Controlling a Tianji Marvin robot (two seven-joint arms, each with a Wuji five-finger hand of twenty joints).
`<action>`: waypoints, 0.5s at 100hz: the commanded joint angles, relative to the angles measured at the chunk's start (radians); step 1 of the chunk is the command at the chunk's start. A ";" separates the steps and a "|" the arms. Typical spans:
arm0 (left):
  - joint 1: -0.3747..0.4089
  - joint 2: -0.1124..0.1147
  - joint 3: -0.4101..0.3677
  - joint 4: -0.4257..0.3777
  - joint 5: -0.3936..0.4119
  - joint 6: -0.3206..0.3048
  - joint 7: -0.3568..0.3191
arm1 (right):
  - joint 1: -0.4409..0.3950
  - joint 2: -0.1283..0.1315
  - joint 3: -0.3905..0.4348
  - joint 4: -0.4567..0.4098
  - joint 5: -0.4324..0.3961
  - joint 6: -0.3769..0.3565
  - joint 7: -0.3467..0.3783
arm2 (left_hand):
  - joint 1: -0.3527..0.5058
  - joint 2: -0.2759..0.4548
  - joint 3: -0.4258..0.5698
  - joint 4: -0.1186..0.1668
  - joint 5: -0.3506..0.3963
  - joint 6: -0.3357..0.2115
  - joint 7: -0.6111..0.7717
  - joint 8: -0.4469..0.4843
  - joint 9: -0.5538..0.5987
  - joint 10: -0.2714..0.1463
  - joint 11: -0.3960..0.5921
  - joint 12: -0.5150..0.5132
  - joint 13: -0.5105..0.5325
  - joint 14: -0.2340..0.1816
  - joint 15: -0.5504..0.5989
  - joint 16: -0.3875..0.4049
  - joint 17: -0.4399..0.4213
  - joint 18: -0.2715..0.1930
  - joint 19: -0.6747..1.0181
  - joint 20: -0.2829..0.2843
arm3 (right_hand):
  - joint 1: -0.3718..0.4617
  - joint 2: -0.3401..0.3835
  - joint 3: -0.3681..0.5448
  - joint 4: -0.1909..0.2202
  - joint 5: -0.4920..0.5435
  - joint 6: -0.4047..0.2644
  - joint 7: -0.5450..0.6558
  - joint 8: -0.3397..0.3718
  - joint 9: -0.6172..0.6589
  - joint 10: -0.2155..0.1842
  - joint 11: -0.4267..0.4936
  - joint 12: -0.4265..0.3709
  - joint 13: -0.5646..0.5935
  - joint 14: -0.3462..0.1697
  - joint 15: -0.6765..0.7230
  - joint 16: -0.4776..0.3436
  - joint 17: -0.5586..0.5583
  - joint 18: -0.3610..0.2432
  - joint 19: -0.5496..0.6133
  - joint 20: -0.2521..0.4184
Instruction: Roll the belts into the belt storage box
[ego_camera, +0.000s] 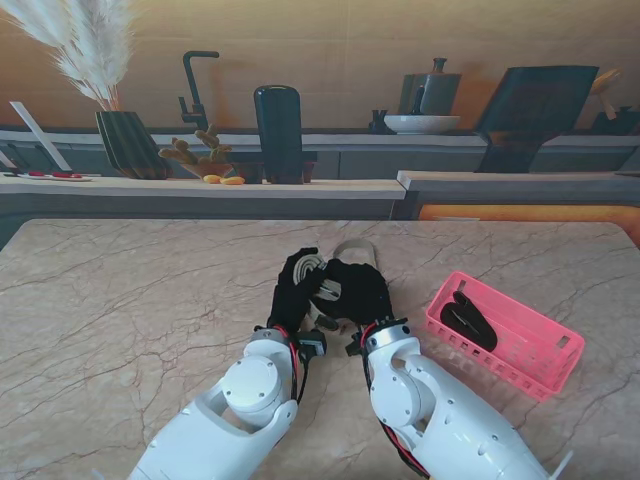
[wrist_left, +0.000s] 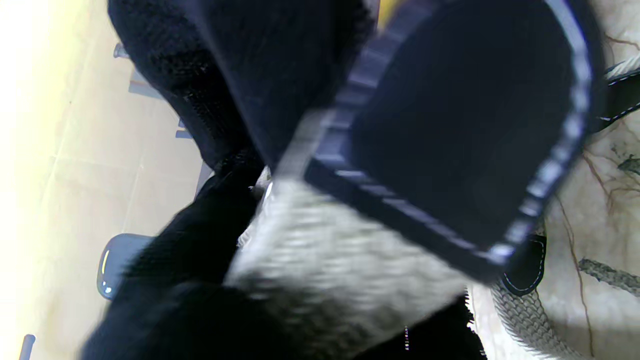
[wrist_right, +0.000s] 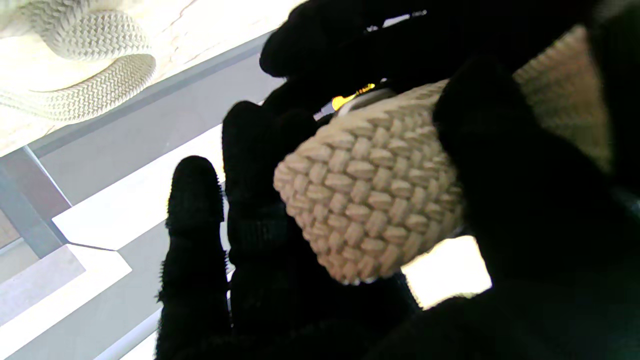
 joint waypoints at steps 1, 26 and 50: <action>0.027 -0.023 0.019 -0.037 -0.018 0.012 -0.022 | 0.012 -0.023 -0.019 -0.028 -0.017 -0.020 0.013 | 0.288 0.098 -0.146 0.016 0.199 -0.045 0.151 -0.014 0.179 -0.042 -0.010 0.052 0.065 -0.028 0.034 -0.011 0.029 0.011 0.037 0.020 | 0.073 0.185 0.081 0.052 0.039 -0.397 0.027 0.015 -0.022 -0.070 0.028 0.002 -0.038 -0.065 -0.019 -0.013 -0.019 0.020 0.021 -0.021; 0.048 -0.012 -0.017 -0.072 0.011 0.003 0.006 | -0.025 0.002 0.031 -0.072 0.034 -0.058 0.134 | 0.298 0.094 -0.029 0.011 0.244 -0.027 0.212 0.017 0.229 0.015 0.019 0.065 0.121 0.034 0.090 0.004 0.062 0.071 0.057 0.025 | -0.088 0.181 0.109 0.152 -0.159 -0.189 -0.401 0.242 -0.306 0.012 -0.068 0.036 -0.232 -0.036 -0.171 -0.067 -0.081 -0.023 -0.053 0.004; 0.060 -0.002 -0.051 -0.084 0.006 -0.003 0.005 | -0.083 0.037 0.098 -0.140 0.053 -0.067 0.257 | 0.298 0.107 -0.047 0.005 0.238 -0.064 0.235 0.050 0.236 -0.008 0.044 0.089 0.125 0.025 0.107 0.014 0.041 0.084 0.058 0.027 | -0.139 0.203 0.046 0.155 -0.279 -0.153 -0.531 0.270 -0.441 0.038 -0.114 0.023 -0.319 -0.021 -0.240 -0.091 -0.142 -0.016 -0.119 0.028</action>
